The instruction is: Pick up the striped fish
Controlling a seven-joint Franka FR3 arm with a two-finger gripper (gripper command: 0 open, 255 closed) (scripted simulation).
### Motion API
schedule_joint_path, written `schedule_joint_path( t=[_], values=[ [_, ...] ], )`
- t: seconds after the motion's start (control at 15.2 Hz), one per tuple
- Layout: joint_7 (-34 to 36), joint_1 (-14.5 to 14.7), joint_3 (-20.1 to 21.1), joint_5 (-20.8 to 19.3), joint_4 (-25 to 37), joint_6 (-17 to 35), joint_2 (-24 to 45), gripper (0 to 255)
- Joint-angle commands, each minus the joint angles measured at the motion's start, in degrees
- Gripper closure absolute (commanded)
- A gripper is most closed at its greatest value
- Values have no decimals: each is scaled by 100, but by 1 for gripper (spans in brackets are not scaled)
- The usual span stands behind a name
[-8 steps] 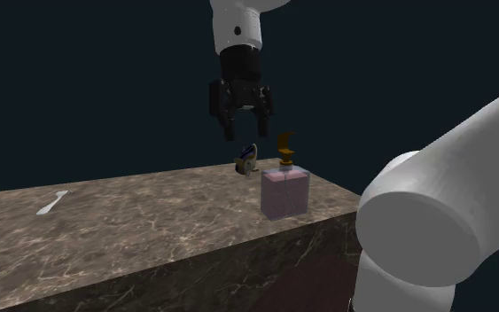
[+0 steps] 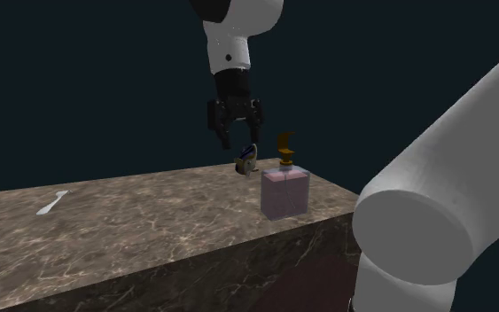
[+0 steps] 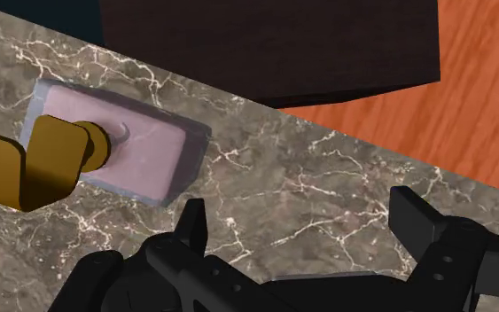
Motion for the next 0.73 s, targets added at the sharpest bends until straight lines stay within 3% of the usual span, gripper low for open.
schedule_joint_path(
  t=[0.0, 0.66],
  values=[
    [-107, -87, -77, -193, 98, 255, 329, 0],
    [-357, -417, -338, -944, 1171, 1198, 2191, 0]
  ],
)
